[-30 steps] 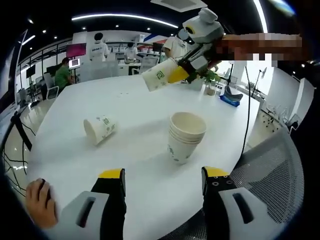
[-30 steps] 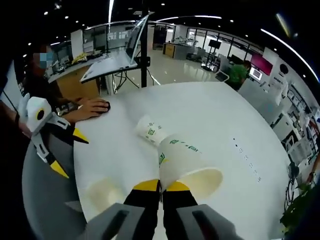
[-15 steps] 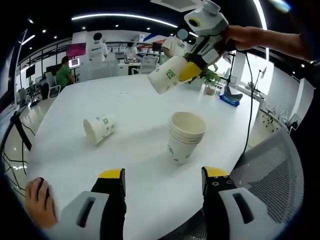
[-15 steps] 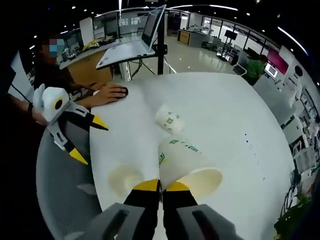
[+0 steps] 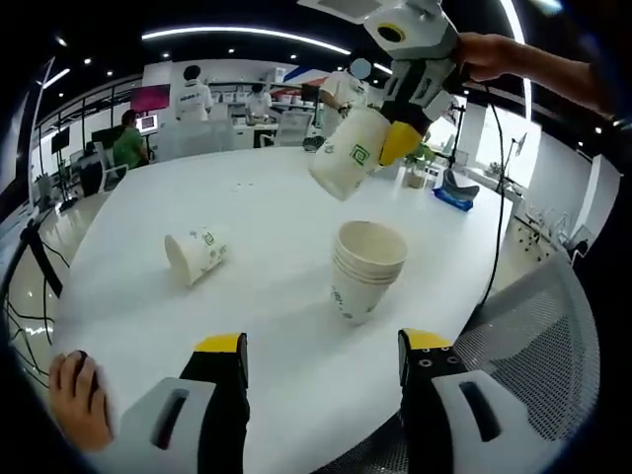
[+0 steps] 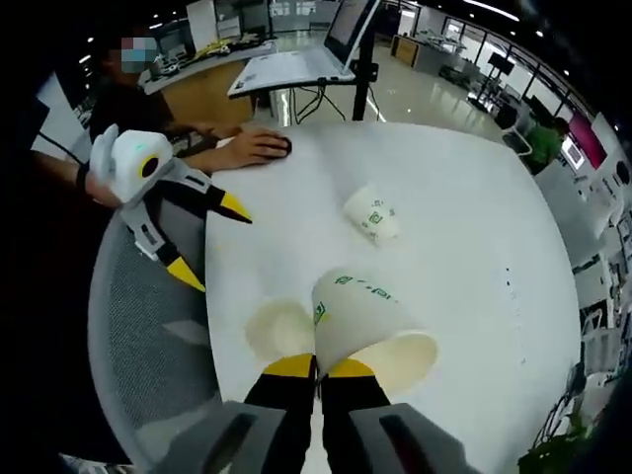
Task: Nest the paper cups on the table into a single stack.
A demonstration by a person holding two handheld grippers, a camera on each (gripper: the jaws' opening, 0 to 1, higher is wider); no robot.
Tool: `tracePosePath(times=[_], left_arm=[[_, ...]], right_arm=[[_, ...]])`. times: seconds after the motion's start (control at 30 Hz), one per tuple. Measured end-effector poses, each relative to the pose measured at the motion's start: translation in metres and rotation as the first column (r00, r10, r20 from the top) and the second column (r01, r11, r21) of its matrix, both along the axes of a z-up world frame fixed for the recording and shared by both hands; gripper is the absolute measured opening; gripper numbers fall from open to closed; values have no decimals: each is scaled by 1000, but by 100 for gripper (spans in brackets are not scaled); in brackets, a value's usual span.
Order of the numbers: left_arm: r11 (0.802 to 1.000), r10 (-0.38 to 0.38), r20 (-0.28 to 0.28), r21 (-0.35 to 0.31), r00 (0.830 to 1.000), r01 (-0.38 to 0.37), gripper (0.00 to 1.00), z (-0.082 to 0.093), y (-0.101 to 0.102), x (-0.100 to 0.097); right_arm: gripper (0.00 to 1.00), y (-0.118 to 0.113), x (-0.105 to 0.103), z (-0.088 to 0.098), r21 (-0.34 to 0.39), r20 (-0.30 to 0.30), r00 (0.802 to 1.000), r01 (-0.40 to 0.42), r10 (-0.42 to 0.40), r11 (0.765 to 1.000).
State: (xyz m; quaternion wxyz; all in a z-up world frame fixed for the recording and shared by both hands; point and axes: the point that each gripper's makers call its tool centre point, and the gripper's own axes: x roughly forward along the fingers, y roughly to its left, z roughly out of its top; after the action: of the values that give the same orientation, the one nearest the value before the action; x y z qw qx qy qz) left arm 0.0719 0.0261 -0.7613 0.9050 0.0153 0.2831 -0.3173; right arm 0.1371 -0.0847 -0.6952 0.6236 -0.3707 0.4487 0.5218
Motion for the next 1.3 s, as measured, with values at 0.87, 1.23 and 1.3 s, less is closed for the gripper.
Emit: tracePosePath(times=[0.87, 1.23, 1.3], left_arm=[[1000, 7, 4, 1, 1000, -7, 61, 1, 1, 2], [1000, 13, 6, -1, 1000, -13, 61, 3, 2, 1], [1000, 15, 7, -3, 1000, -15, 61, 4, 2, 2]], right_arm=[[0, -14, -45, -27, -198, -100, 985, -160, 143, 967], [0, -12, -42, -32, -250, -109, 979, -192, 169, 949], [0, -11, -41, -32, -255, -110, 978, -200, 177, 946]])
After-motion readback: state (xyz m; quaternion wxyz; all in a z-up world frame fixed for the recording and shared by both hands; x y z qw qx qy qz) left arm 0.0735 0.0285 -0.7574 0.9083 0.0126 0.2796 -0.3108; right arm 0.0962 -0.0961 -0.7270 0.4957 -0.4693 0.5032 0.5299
